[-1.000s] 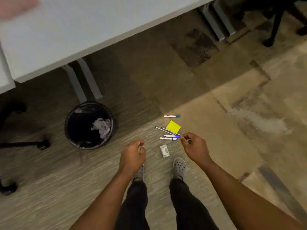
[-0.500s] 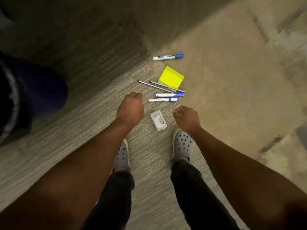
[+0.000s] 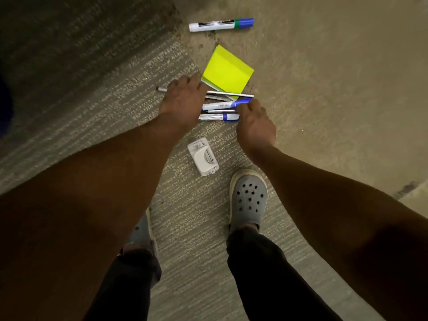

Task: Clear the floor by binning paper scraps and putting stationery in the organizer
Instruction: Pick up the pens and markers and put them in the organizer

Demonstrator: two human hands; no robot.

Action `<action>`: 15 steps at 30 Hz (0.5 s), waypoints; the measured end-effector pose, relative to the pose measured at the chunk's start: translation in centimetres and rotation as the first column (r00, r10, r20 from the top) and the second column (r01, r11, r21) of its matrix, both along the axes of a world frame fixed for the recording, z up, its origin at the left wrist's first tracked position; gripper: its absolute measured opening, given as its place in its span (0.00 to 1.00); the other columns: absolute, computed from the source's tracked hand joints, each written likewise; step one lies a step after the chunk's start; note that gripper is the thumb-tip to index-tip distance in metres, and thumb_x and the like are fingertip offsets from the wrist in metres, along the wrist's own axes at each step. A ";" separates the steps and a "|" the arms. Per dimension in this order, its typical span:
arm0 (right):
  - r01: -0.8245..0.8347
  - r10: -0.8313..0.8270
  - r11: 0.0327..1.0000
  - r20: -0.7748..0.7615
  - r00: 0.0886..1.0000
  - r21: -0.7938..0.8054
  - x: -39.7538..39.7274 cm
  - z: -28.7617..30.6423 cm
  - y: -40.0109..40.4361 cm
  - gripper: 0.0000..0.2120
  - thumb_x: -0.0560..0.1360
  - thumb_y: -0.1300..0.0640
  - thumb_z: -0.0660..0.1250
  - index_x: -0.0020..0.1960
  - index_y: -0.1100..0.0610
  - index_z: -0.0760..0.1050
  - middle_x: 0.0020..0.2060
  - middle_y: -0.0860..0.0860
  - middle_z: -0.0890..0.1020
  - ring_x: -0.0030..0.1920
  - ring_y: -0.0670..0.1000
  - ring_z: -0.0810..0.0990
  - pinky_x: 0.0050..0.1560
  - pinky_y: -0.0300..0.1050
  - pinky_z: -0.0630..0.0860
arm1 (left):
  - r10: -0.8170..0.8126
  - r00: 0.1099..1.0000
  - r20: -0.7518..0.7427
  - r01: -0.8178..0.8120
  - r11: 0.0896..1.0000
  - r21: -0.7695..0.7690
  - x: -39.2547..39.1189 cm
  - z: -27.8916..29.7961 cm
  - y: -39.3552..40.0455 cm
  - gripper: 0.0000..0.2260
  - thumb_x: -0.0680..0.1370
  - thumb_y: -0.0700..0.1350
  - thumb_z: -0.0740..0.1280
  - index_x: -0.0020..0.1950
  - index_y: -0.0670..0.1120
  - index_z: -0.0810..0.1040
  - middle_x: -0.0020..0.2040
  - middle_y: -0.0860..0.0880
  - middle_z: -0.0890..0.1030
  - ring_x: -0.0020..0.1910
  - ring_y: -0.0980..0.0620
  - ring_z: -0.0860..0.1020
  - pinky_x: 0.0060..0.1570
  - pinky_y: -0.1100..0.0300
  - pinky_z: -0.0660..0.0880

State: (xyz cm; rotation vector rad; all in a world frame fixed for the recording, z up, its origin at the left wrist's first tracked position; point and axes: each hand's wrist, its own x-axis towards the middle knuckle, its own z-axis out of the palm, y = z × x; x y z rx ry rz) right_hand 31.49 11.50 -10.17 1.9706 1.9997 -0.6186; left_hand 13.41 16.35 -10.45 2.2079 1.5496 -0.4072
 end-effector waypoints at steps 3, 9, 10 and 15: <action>-0.130 0.128 0.991 0.065 0.990 0.026 0.0 -0.2 0.3 0.12 0.76 0.64 0.60 0.58 0.59 0.73 0.56 0.60 0.74 0.52 0.61 0.74 0.41 0.54 0.74 | 0.015 1.000 0.009 -0.015 1.000 -0.023 -0.9 -0.6 -0.7 0.16 0.75 0.34 0.62 0.62 0.41 0.70 0.61 0.37 0.73 0.59 0.36 0.72 0.56 0.43 0.71; -0.214 0.213 0.976 0.037 0.976 0.026 0.9 -0.2 0.4 0.10 0.77 0.63 0.59 0.56 0.60 0.73 0.52 0.60 0.77 0.52 0.61 0.75 0.45 0.53 0.73 | 0.118 0.992 -0.043 -0.121 0.990 -0.079 -2.1 -1.1 -2.6 0.13 0.79 0.35 0.54 0.62 0.38 0.68 0.63 0.35 0.70 0.60 0.35 0.71 0.56 0.41 0.72; -0.225 0.224 0.974 0.037 0.974 0.019 1.2 -0.1 0.3 0.10 0.77 0.63 0.58 0.57 0.60 0.73 0.53 0.60 0.78 0.53 0.61 0.75 0.47 0.54 0.73 | 0.121 0.991 -0.054 -0.126 0.989 -0.080 -2.3 -1.0 -3.0 0.12 0.79 0.35 0.54 0.62 0.38 0.67 0.62 0.35 0.70 0.60 0.35 0.71 0.56 0.42 0.72; -0.173 0.172 0.985 0.036 0.984 0.025 2.9 1.2 -0.3 0.08 0.77 0.63 0.59 0.56 0.59 0.71 0.51 0.59 0.79 0.52 0.59 0.75 0.52 0.53 0.72 | 0.418 0.902 0.104 -0.395 0.899 -0.190 -3.1 0.2 -5.1 0.13 0.78 0.34 0.57 0.63 0.35 0.65 0.59 0.33 0.73 0.56 0.34 0.73 0.52 0.44 0.70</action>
